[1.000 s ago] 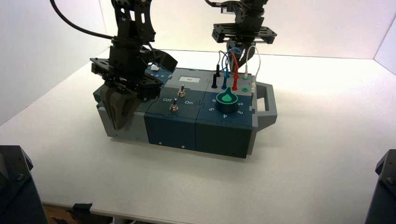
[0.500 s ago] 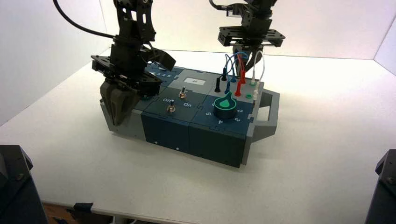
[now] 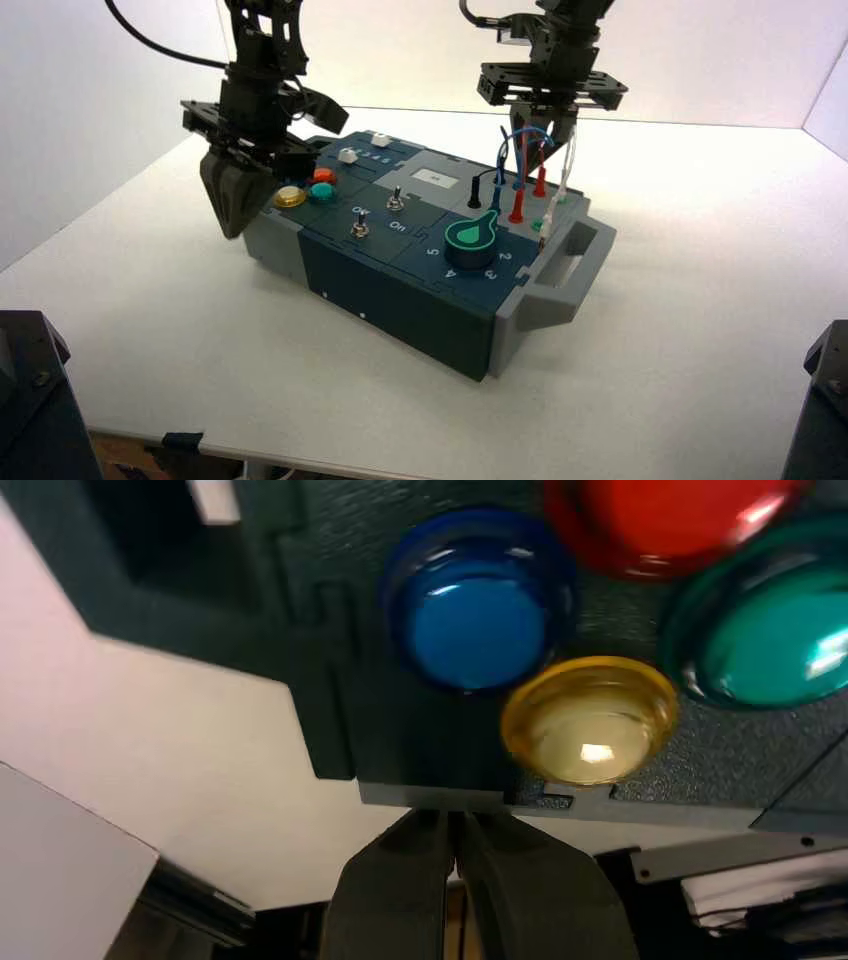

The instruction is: Rotate the box clockwise.

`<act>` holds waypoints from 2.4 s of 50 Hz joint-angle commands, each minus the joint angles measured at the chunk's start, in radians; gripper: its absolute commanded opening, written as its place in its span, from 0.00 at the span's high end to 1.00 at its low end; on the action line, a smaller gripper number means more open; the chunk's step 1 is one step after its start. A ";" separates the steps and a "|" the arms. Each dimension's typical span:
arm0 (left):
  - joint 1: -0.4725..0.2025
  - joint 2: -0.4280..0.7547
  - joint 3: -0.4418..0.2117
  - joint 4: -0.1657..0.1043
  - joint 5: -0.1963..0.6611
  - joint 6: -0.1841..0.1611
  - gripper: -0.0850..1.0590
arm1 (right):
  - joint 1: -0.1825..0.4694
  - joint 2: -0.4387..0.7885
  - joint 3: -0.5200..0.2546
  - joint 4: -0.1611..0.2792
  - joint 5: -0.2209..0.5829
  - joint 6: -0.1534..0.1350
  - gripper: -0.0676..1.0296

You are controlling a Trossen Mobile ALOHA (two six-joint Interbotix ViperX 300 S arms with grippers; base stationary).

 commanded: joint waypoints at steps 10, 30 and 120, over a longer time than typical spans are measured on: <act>-0.009 0.060 -0.167 0.012 -0.149 -0.003 0.95 | 0.032 -0.021 0.044 0.041 0.006 0.009 0.96; -0.009 0.064 -0.196 0.012 -0.161 0.005 0.95 | 0.032 -0.058 0.067 0.058 -0.011 0.014 0.96; 0.015 -0.845 0.242 0.005 -0.176 -0.092 0.95 | -0.006 -0.591 0.229 -0.114 -0.112 -0.005 0.96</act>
